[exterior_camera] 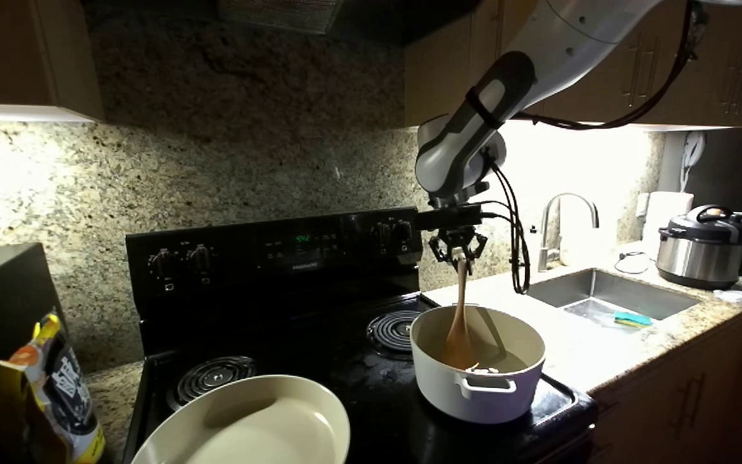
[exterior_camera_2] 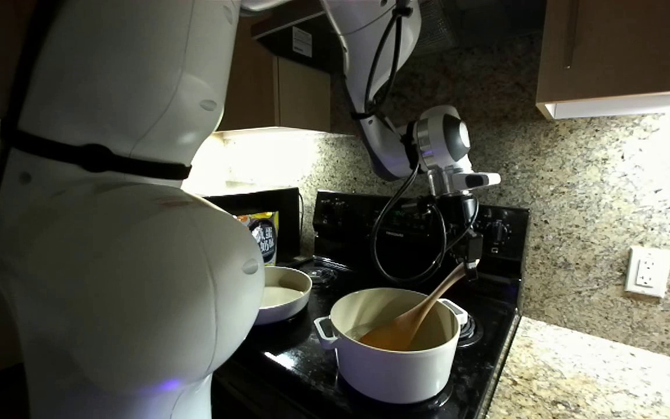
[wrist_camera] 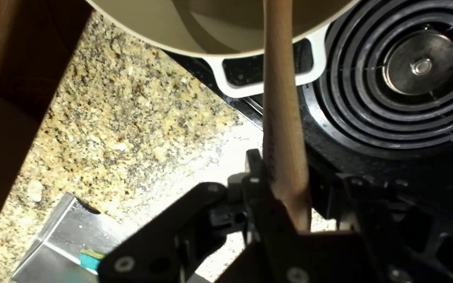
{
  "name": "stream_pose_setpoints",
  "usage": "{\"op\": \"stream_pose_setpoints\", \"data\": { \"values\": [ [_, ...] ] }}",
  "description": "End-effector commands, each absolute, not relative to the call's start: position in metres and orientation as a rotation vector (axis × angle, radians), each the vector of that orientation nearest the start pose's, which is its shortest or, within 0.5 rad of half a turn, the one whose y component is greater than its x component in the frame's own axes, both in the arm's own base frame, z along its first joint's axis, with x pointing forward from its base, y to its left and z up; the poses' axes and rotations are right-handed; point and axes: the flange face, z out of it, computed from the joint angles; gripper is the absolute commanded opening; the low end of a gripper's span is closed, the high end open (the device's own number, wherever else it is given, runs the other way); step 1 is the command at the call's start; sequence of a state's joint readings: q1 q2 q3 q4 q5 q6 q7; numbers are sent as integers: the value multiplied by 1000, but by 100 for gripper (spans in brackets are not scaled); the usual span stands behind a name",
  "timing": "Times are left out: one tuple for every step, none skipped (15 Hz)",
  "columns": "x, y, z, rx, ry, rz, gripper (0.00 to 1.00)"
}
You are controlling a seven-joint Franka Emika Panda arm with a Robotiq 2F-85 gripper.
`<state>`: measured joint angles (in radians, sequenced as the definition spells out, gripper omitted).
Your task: Stir in the pot with the wooden spoon
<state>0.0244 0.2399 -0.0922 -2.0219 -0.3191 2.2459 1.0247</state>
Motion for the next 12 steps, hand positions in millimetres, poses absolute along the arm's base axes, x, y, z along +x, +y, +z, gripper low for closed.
{"op": "stream_pose_setpoints", "data": {
  "values": [
    [591,-43,342,-3067,1432,-182,8],
    [589,-46,346,-3066,1431,-192,8],
    [588,-48,348,-3065,1432,-199,8],
    [586,-51,351,-3064,1436,-209,8],
    [583,-56,354,-3065,1442,-221,8],
    [581,-59,356,-3066,1450,-233,8],
    [579,-64,360,-3067,1464,-249,8],
    [577,-69,363,-3066,1473,-260,8],
    [574,-73,365,-3065,1482,-270,8],
    [571,-74,367,-3064,1478,-270,8],
    [568,-74,366,-3065,1475,-266,8],
    [565,-73,366,-3067,1470,-263,8]
  ]
}}
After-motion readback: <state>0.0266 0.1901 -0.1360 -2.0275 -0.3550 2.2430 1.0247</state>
